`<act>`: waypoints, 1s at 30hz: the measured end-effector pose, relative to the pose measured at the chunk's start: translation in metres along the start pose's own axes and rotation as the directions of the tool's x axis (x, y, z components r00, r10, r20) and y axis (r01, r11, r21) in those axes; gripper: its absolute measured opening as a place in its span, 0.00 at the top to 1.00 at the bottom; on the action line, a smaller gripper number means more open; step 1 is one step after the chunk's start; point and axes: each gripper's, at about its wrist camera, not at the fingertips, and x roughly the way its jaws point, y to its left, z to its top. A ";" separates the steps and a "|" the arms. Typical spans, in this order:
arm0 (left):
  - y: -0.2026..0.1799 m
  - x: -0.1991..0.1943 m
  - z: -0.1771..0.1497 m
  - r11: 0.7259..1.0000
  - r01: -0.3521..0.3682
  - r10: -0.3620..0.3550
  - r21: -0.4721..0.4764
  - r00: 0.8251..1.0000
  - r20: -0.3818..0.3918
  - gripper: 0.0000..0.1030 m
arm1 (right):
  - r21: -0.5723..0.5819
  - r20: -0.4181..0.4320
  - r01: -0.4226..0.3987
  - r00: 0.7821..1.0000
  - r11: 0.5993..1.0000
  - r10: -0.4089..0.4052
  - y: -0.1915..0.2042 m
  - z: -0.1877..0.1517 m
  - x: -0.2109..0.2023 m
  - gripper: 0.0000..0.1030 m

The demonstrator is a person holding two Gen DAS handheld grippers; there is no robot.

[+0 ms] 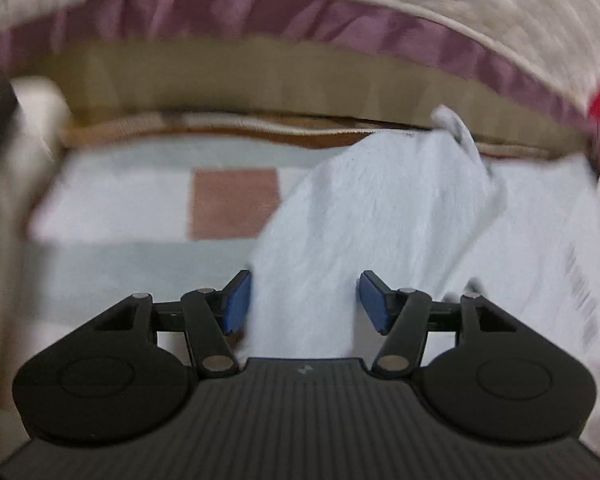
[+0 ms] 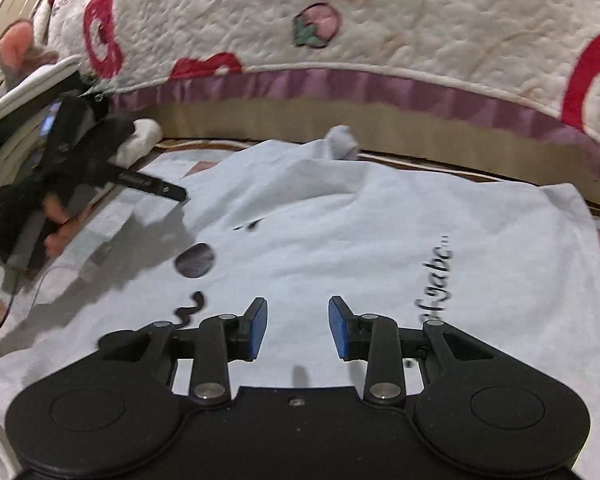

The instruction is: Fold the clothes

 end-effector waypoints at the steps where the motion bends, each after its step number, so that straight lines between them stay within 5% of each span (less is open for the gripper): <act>1: 0.005 0.005 0.003 0.998 0.032 -0.032 -0.062 0.999 -0.007 0.44 | -0.003 0.008 0.007 1.000 1.000 -0.007 -0.006 -0.004 -0.003 0.62; 4: 0.004 0.017 0.006 0.996 0.035 -0.035 -0.078 0.999 0.001 0.50 | 0.027 0.014 0.024 1.000 0.999 -0.025 -0.019 -0.018 -0.008 0.62; 5: 0.000 0.018 0.006 0.998 0.036 -0.036 -0.046 0.999 0.008 0.86 | 0.051 0.010 0.025 1.000 0.998 -0.026 -0.023 -0.023 -0.011 0.62; 6: -0.006 0.017 0.004 0.998 0.062 -0.062 -0.011 0.998 0.007 0.98 | 0.067 0.008 0.032 0.999 0.997 -0.033 -0.025 -0.028 -0.013 0.62; 8: -0.023 -0.003 -0.006 0.988 0.146 -0.148 0.045 0.988 0.052 0.98 | 0.081 0.005 0.050 0.999 0.995 -0.050 -0.029 -0.036 -0.017 0.62; 11: -0.055 -0.046 -0.031 0.949 0.287 -0.303 0.132 0.944 0.128 0.98 | 0.099 0.008 0.058 0.998 0.993 -0.059 -0.029 -0.040 -0.019 0.62; 15: -0.115 -0.092 -0.097 0.860 0.443 -0.461 0.253 0.887 0.012 0.98 | 0.188 0.035 0.037 0.998 0.981 -0.045 -0.036 -0.033 -0.021 0.62; 19: -0.116 -0.101 -0.149 0.865 0.467 -0.447 0.182 0.883 -0.139 0.98 | 0.254 0.074 0.033 0.996 0.967 -0.054 -0.036 -0.019 -0.020 0.62; 22: -0.115 -0.110 -0.183 0.868 0.478 -0.441 0.137 0.867 -0.230 0.95 | 0.198 0.073 0.033 0.996 0.980 -0.048 -0.014 -0.006 -0.016 0.62; 24: -0.109 -0.125 -0.179 0.870 0.461 -0.431 0.176 0.883 -0.183 0.79 | 0.148 0.065 -0.010 0.998 0.989 0.000 0.004 0.001 -0.011 0.62; 27: -0.099 -0.145 -0.171 0.879 0.415 -0.397 0.237 0.910 -0.120 0.73 | 0.031 0.015 -0.082 0.997 0.996 0.082 0.040 0.013 0.005 0.62; 30: -0.082 -0.146 -0.164 0.898 0.388 -0.373 0.207 0.921 -0.112 0.69 | -0.074 -0.042 -0.114 0.993 0.991 0.111 0.073 0.021 0.031 0.48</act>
